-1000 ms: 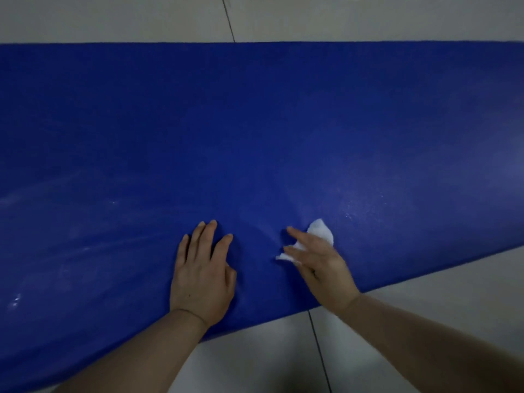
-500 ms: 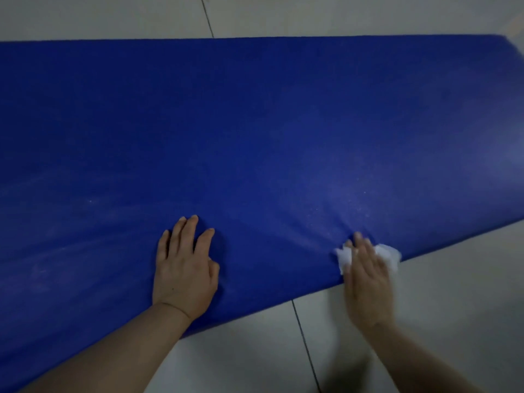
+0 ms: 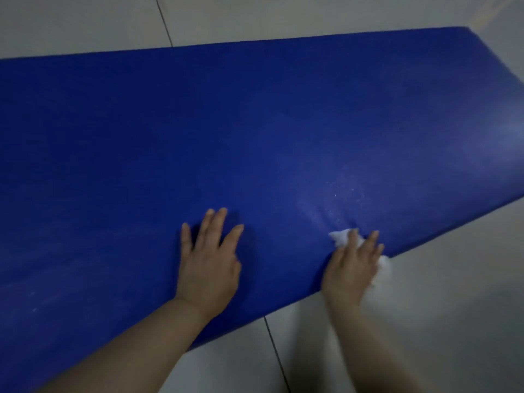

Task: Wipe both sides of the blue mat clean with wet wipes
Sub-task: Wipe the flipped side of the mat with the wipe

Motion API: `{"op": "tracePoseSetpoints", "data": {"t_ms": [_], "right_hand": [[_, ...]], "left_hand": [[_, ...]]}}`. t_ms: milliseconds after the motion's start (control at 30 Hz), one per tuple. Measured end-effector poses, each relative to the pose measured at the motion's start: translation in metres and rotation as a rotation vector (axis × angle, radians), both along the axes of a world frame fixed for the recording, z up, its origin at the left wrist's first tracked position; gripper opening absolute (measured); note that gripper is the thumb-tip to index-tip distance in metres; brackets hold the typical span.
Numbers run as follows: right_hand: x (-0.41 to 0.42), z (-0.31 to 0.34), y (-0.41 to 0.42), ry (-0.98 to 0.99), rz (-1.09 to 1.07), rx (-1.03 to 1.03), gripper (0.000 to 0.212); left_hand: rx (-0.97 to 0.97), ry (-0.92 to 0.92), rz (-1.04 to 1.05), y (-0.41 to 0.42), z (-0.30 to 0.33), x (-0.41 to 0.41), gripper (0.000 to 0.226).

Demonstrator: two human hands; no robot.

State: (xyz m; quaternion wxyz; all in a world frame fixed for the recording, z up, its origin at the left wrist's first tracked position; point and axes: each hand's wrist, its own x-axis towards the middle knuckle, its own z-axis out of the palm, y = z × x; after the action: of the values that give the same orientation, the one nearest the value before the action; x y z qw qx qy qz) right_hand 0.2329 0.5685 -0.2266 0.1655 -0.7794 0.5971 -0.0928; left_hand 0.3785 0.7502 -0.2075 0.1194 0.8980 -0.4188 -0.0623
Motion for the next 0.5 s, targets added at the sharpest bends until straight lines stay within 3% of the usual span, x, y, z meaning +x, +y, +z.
{"op": "tracePoseSetpoints", "data": {"t_ms": [167,500], "right_hand": [[-0.004,0.028,-0.105,0.181,-0.206,0.209,0.049],[-0.002,0.019,-0.104,0.254,-0.232,0.168,0.052]], "left_hand": [[0.137,0.15,-0.001,-0.085,0.011,-0.01,0.054],[0.272,0.168,0.001,-0.099,-0.003,-0.014,0.056]]}}
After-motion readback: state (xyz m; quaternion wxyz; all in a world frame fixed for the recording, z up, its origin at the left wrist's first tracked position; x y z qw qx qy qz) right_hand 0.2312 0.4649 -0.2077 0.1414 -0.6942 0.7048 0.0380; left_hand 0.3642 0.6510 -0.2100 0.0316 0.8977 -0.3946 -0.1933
